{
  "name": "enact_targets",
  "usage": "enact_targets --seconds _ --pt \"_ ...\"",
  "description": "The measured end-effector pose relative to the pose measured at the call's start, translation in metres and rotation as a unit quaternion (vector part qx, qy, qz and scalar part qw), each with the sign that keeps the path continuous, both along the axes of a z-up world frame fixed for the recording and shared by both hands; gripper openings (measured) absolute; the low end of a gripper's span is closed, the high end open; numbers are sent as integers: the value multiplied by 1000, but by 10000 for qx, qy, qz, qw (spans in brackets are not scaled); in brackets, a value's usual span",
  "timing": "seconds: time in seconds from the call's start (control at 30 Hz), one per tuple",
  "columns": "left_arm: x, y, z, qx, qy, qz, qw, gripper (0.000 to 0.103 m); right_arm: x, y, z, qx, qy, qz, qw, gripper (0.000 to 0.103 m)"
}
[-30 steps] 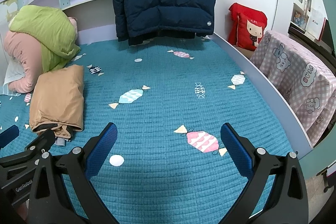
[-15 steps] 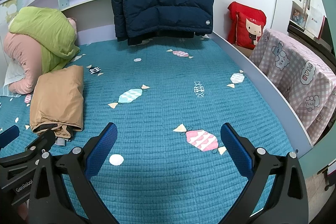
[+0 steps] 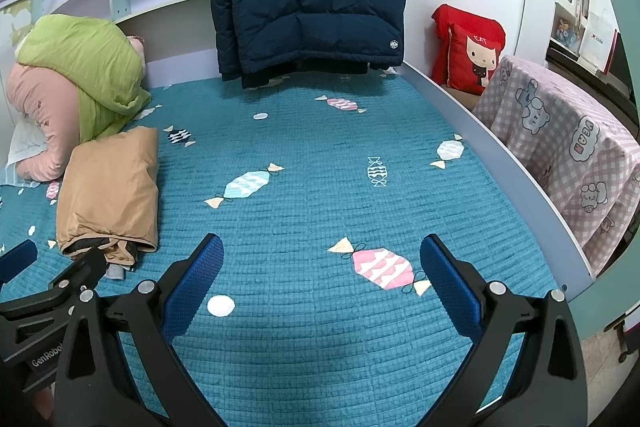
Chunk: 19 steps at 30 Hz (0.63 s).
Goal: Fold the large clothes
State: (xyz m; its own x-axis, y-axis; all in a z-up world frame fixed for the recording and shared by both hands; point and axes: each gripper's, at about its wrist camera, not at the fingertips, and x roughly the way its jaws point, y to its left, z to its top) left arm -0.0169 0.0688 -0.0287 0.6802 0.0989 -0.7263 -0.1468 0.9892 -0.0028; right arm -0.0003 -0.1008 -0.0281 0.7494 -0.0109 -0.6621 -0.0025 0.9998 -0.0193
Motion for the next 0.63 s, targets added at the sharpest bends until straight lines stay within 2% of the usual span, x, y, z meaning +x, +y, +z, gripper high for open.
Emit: enact_targets --seconds 0.63 --pt "1 1 1 65 14 -55 10000 97 -2 0 0 20 3 -34 10000 95"
